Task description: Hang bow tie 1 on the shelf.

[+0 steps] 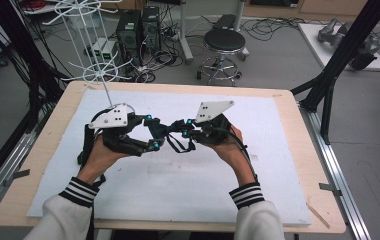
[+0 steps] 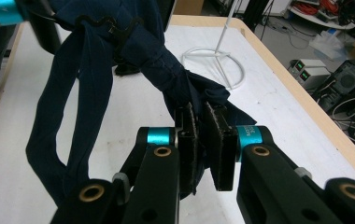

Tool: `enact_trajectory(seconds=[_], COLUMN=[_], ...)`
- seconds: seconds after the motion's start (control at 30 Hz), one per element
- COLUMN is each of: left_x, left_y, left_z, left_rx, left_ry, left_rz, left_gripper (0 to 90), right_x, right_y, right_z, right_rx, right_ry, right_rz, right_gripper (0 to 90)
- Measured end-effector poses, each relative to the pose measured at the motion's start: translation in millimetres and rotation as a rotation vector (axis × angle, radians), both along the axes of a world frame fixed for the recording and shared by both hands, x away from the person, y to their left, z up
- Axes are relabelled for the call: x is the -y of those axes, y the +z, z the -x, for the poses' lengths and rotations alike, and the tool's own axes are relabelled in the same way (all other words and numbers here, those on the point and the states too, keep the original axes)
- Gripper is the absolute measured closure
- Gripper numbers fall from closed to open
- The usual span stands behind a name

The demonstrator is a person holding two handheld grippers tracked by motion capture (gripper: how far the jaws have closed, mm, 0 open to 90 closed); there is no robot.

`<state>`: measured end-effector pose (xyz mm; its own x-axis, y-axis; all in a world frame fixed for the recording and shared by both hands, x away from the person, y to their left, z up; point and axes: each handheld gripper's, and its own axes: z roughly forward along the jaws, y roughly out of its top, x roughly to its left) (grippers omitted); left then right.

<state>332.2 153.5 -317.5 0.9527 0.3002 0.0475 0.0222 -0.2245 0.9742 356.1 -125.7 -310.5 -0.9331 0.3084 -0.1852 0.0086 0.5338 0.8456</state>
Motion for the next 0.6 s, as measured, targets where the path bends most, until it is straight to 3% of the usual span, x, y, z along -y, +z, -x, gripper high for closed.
enact_trajectory(seconds=[0.33, 0.6], left_x=[-3.8, -6.1], left_y=[0.8, 1.4], left_z=[-0.2, 0.7], left_rx=[-0.021, -0.026], left_ry=[0.011, 0.032], left_rz=[-0.003, -0.009], left_gripper=[55.2, 75.1], right_x=[-0.1, 0.3], right_y=[0.7, 1.5], right_z=[0.4, 1.2], right_rx=[0.009, 0.01], right_ry=[0.002, 0.005], right_rz=[-0.009, -0.014], right_gripper=[84.0, 84.1])
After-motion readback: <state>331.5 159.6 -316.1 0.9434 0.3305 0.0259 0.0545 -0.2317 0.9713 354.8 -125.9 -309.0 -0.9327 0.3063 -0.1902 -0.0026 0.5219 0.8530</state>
